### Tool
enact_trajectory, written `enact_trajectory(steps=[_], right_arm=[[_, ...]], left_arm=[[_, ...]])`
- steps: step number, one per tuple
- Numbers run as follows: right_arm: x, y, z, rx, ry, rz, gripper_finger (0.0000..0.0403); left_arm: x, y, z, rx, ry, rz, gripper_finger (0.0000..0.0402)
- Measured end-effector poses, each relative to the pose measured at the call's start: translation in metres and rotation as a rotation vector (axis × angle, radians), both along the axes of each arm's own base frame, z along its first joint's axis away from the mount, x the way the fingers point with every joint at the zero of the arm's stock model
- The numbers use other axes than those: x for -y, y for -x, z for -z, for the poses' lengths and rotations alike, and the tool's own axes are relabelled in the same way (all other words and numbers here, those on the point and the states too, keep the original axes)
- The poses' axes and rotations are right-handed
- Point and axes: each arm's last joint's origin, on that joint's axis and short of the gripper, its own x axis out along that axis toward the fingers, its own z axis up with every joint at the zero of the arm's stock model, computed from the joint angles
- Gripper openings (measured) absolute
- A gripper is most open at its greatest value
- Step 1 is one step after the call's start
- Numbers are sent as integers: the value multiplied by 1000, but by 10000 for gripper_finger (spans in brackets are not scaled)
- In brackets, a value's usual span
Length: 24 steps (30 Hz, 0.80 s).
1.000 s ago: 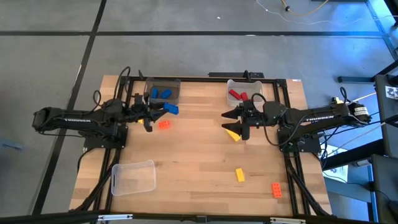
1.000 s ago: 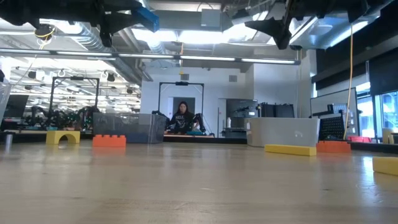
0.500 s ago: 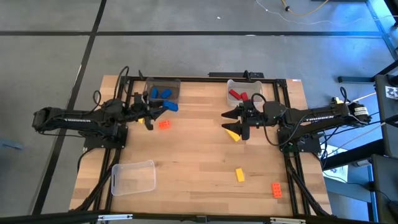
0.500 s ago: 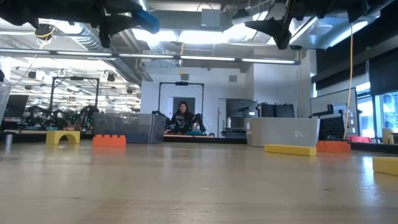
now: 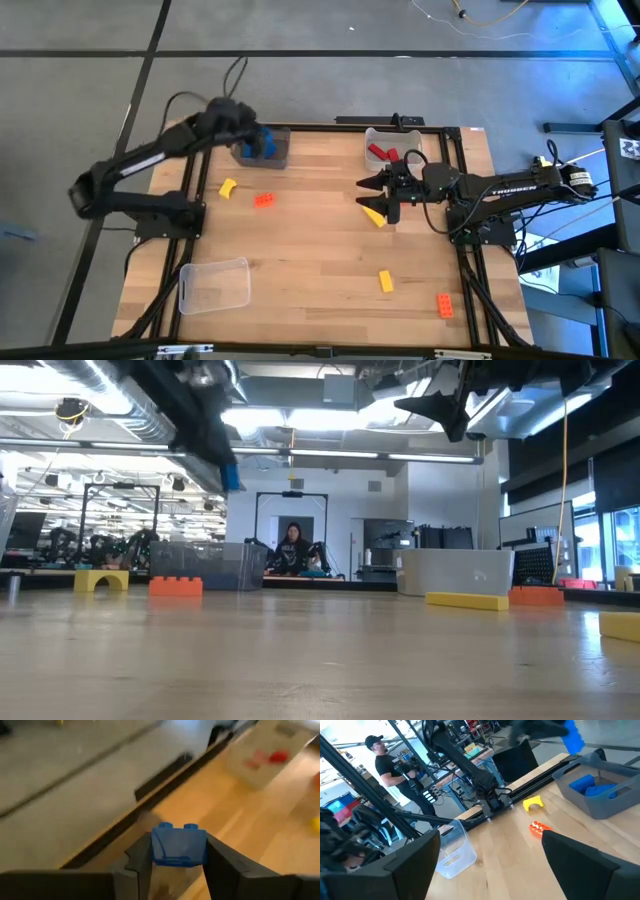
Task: Sort & place blocks by color
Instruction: Put the blue three stud game piece into the black transparent bin
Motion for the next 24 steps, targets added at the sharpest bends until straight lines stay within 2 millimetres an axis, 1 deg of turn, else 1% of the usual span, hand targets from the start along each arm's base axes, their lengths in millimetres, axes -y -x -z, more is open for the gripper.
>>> enact_trajectory(steps=[4, 6, 8, 12, 15, 19, 24], right_arm=[[0, 0, 0, 0, 1, 19, 349], [1, 0, 0, 0, 1, 24, 349], [1, 0, 0, 0, 1, 26, 349], [1, 0, 0, 0, 1, 26, 349], [1, 0, 0, 0, 0, 26, 349], [1, 0, 0, 1, 0, 26, 349], [1, 0, 0, 1, 1, 41, 349]], left_arm=[[-37, -5, 33, -81, 155, -14, 128], [-49, -10, 50, -115, 222, -25, 128], [-56, -17, 67, -132, 294, -27, 128], [-63, -35, 87, -91, 366, 43, 128], [-63, -43, 99, -148, 356, 21, 128], [-63, -48, 110, -213, 343, -7, 128], [-65, -49, 114, -273, 293, -74, 128]])
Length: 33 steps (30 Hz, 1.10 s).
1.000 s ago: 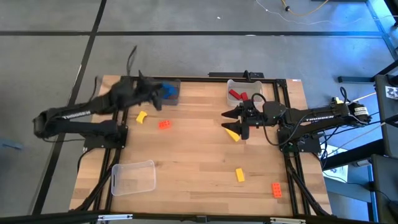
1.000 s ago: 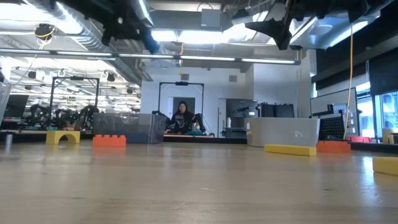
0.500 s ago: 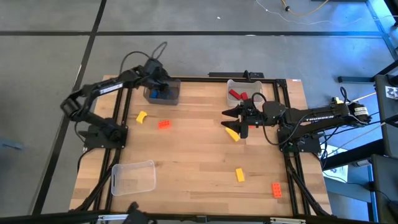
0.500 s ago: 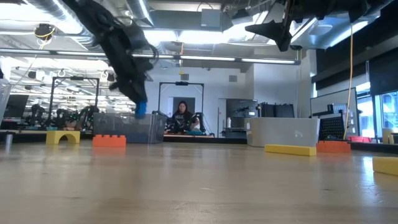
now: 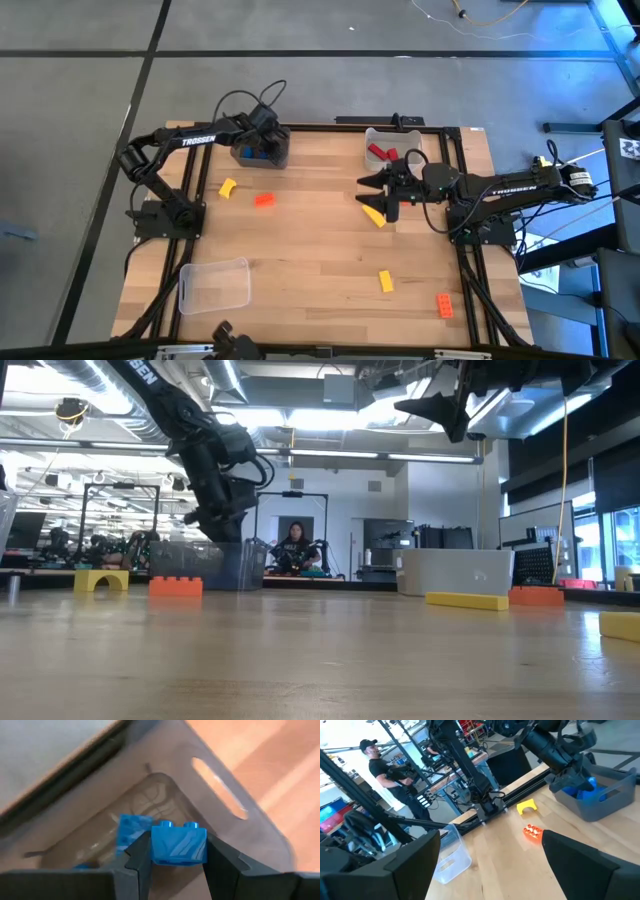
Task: Sort & place blocks by color
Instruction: Put the blue three stud game piece into the black transparent bin
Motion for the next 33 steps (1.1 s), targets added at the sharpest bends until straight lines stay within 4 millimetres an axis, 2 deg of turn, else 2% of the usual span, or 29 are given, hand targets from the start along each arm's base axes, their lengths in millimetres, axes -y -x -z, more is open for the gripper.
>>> enact_trajectory(steps=[14, 21, 28, 33], right_arm=[[0, 0, 0, 2, -25, 12, 349], [0, 0, 0, 2, -24, 14, 349], [0, 0, 0, 3, -22, 14, 349], [0, 0, 0, 3, -23, 14, 349]], left_arm=[[-6, 6, -1, -84, -90, -37, 128], [2, -3, -1, -35, -54, 28, 128], [8, -8, -1, -33, -52, 21, 129], [6, -6, -1, -56, -82, -35, 169]])
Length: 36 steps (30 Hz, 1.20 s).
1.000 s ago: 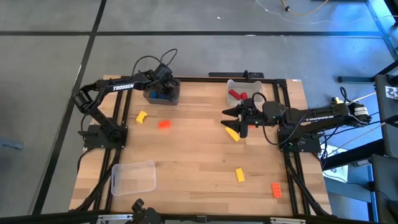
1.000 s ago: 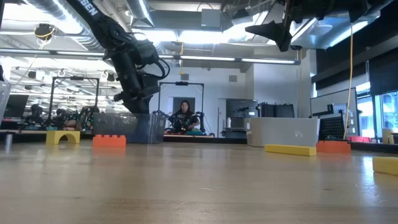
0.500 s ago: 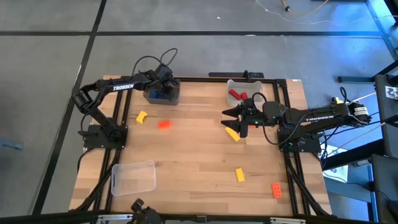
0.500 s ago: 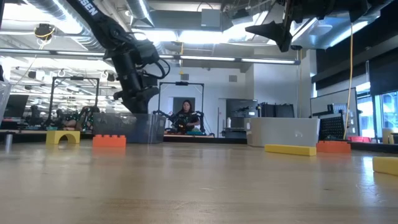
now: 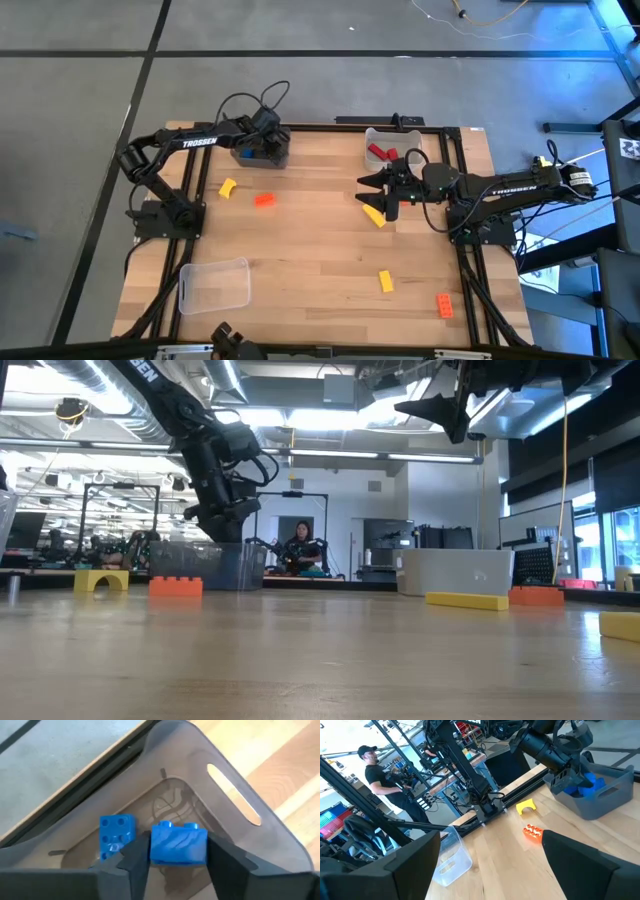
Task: Sort & place blocks by color
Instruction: Put the blue three stud game piece into the black transparent bin, then put the yellow rectangular block into the white transparent bin
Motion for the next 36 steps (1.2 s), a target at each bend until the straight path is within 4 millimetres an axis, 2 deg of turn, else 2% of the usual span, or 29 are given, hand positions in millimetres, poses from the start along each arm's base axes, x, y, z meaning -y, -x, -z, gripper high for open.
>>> enact_trajectory(steps=[6, 12, 16, 20, 24, 29, 33, 36], right_arm=[[0, 0, 0, 0, -1, 0, 349], [0, 0, 0, 0, -2, -1, 349], [0, 0, 0, 0, 0, -1, 349], [0, 0, 0, 0, 0, -3, 349], [0, 0, 0, 0, 1, -3, 349], [0, 0, 0, 2, 0, -3, 349], [0, 0, -2, 20, 0, -3, 349], [0, 0, -3, 34, 0, -2, 349]], left_arm=[[0, 0, 0, 2, -1, 0, 226], [2, 2, -4, 6, 3, 8, 261], [7, 8, -26, 80, -33, 20, 266], [20, 21, -62, 216, -93, 45, 267], [45, 33, -103, 433, -121, 94, 267], [92, 40, -141, 673, -194, 228, 262], [132, 44, -150, 860, -238, 347, 262], [157, 47, -143, 981, -248, 430, 261]])
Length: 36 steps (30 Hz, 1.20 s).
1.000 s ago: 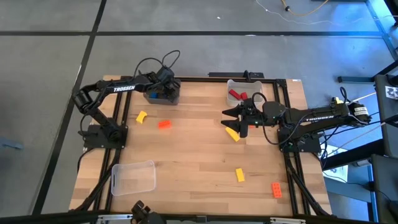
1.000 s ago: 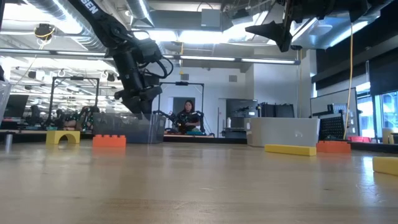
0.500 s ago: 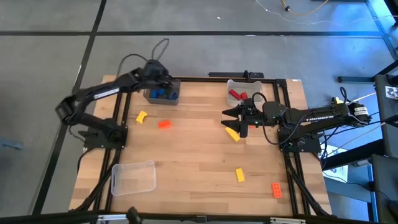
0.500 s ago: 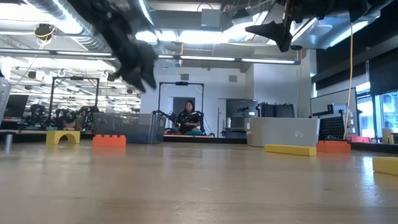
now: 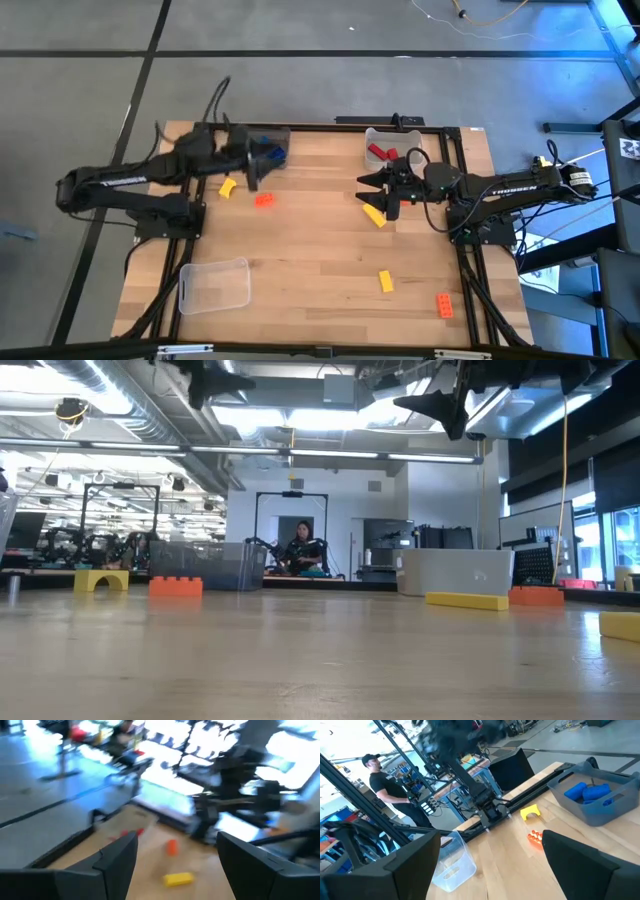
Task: Sort & place blocks by color
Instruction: Put the yellow rectangular block into the white transparent bin
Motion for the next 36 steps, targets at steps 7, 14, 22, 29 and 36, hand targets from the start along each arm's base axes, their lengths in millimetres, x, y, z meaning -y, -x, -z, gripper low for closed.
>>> enact_trajectory(steps=[7, 14, 22, 29, 36], right_arm=[[0, 0, -1, 6, 0, 0, 349], [0, 0, -1, 6, 0, 0, 349], [0, 0, 0, 3, -12, 1, 349], [1, -12, 7, -457, -61, 53, 349], [3, -25, 47, -998, -2, 153, 349]], left_arm=[[38, 4, 23, 186, -31, 206, 261], [44, 5, 29, 222, -31, 230, 261], [44, 5, 29, 220, -30, 216, 261], [43, 5, 29, 221, -30, 211, 261], [43, 5, 29, 223, -26, 211, 261]])
